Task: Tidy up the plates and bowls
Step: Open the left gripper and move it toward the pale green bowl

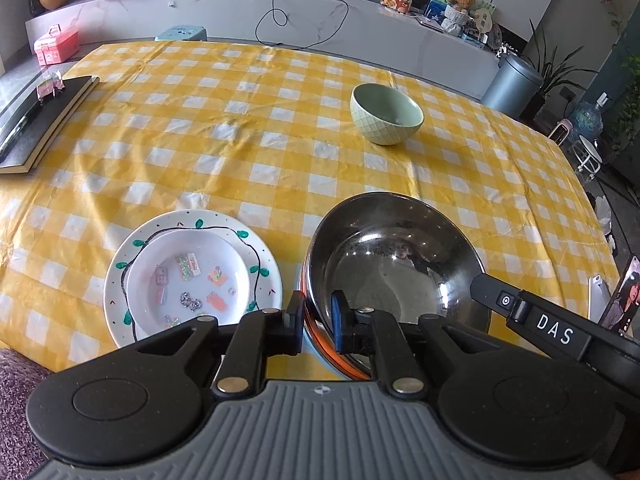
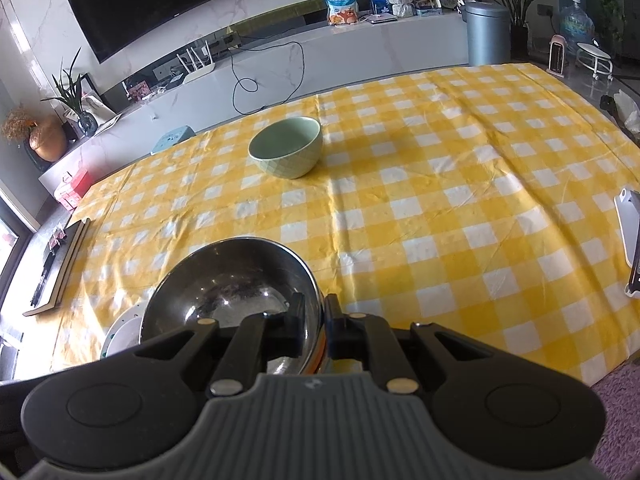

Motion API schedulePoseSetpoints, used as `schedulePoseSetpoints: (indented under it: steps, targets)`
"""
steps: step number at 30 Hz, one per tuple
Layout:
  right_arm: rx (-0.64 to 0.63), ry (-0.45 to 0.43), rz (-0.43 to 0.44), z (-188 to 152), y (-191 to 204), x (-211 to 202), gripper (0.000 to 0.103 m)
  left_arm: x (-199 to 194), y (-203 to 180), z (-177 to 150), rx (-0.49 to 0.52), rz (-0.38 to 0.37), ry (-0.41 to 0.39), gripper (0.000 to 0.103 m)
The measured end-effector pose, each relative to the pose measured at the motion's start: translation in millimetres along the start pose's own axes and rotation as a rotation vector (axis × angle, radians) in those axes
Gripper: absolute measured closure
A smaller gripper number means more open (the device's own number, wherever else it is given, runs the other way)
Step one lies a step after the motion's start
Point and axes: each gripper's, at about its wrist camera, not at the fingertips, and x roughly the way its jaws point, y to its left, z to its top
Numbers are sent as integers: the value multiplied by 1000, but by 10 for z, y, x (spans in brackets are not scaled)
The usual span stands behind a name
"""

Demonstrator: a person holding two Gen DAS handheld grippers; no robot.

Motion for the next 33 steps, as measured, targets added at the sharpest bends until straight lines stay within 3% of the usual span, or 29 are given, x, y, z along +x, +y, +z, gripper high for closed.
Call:
schedulePoseSetpoints:
  steps: [5, 9, 11, 13, 17, 24, 33]
  targets:
    - [0, -11, 6, 14, 3, -28, 95, -3, -11, 11, 15, 8, 0, 88]
    - [5, -23, 17, 18, -8, -58, 90, -61, 24, 39, 8, 2, -16, 79]
    - [3, -31, 17, 31, 0, -73, 85, -98, 42, 75, 5, -5, -28, 77]
    - [6, -44, 25, 43, 1, -96, 73, -132, 56, 103, 8, -8, -42, 74]
    - [-5, -78, 33, 81, 22, -146, 68, -178, 50, 171, 20, -9, -72, 69]
    - [-53, -131, 37, 214, 101, -185, 49, -197, -53, 293, 93, -11, -110, 62]
    - [-91, -158, 19, 445, 101, -122, 31, -126, -90, 540, 131, -17, -111, 59]
